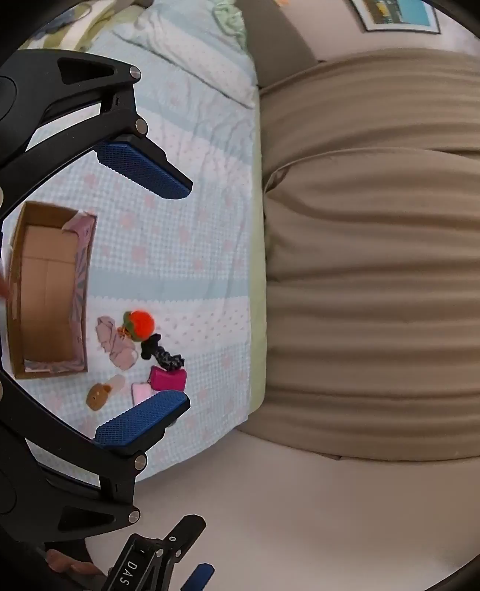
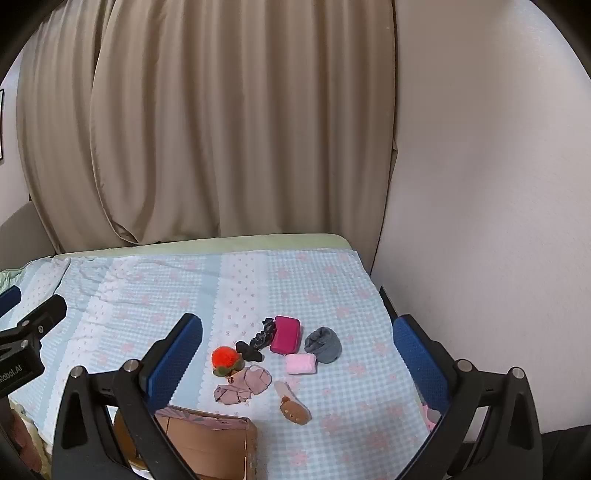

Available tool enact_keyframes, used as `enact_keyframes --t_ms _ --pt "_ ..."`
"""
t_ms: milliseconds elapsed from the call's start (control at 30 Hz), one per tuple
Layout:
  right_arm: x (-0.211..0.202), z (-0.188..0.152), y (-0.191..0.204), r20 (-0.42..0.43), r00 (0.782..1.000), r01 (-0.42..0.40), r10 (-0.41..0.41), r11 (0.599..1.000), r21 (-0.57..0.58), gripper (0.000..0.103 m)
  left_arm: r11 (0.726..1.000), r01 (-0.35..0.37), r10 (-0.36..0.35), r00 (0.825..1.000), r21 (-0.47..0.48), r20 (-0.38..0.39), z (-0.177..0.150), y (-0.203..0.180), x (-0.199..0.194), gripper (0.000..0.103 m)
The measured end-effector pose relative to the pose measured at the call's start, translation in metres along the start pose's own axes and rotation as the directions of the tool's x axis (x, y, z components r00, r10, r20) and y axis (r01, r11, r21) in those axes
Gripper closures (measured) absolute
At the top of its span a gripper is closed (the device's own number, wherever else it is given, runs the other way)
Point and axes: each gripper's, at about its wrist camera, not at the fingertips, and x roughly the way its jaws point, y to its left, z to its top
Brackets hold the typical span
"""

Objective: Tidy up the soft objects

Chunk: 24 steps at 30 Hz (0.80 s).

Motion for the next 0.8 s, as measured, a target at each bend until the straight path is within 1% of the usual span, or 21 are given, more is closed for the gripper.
enact_keyframes --t_ms 67,133,167,200,233,267,333,367,400,433,533,667,700,800 --pt "-0.001 0.0 -0.001 0.001 1.0 -0.005 0.005 1.0 0.002 0.0 1.0 -0.005 0.005 1.0 0.003 0.018 0.0 -0.001 -0.001 0.0" --pt "0.0 0.001 0.0 -0.012 1.0 0.011 -0.011 1.0 -0.013 0.0 1.0 -0.01 0.01 0.999 0.012 0.04 0.0 -0.005 -0.004 0.0" --pt "-0.001 0.001 -0.001 0.004 1.0 0.005 -0.005 1.0 -0.009 0.0 1.0 -0.016 0.016 0.999 0.018 0.052 0.001 -0.008 -0.006 0.0" --pt "-0.003 0.0 -0.002 0.012 1.0 0.0 0.0 1.0 -0.007 0.0 0.999 -0.021 0.019 0.997 0.027 0.069 -0.002 -0.014 -0.01 0.0" --pt "-0.003 0.0 -0.002 0.013 1.0 -0.003 0.003 1.0 -0.006 0.0 1.0 -0.01 0.008 0.996 0.02 0.085 -0.012 -0.019 -0.017 0.0" --pt "-0.004 -0.001 -0.003 0.015 1.0 -0.004 0.005 1.0 -0.005 0.0 1.0 -0.004 0.003 0.997 0.011 0.077 -0.014 -0.021 -0.018 0.0" --pt "0.001 0.0 0.0 0.014 1.0 -0.002 0.003 1.0 -0.008 0.0 1.0 0.009 -0.008 1.0 -0.013 0.03 -0.007 -0.015 -0.006 0.0" --pt "0.002 0.0 0.0 0.014 1.0 -0.001 0.001 1.0 -0.01 0.0 1.0 0.01 -0.01 1.0 -0.019 0.027 -0.007 -0.01 -0.003 0.0" --pt "0.002 0.002 0.0 0.012 1.0 -0.001 0.001 1.0 -0.009 0.0 0.999 0.018 -0.017 1.0 -0.037 0.026 -0.004 0.002 -0.002 0.0" --pt "0.002 0.001 -0.001 0.014 1.0 -0.002 0.002 1.0 -0.01 0.0 1.0 0.01 -0.009 0.999 -0.03 0.031 -0.003 -0.002 -0.003 0.0" --pt "-0.002 -0.001 0.0 0.018 1.0 -0.001 0.001 1.0 -0.01 0.0 1.0 0.016 -0.015 0.999 -0.026 0.038 -0.002 -0.005 -0.003 0.0" --pt "0.001 -0.002 0.0 0.019 1.0 -0.005 0.005 1.0 -0.007 0.0 0.998 0.037 -0.035 0.998 -0.045 0.055 -0.001 0.002 -0.009 0.0" --pt "0.004 0.002 -0.001 0.015 1.0 -0.01 0.01 1.0 -0.008 0.0 0.998 0.04 -0.037 0.997 -0.048 0.062 -0.001 0.004 -0.011 0.0" --pt "0.004 0.003 0.0 0.014 1.0 -0.013 0.013 1.0 -0.009 0.0 0.998 0.035 -0.031 0.997 -0.046 0.075 -0.002 0.004 -0.013 0.0"
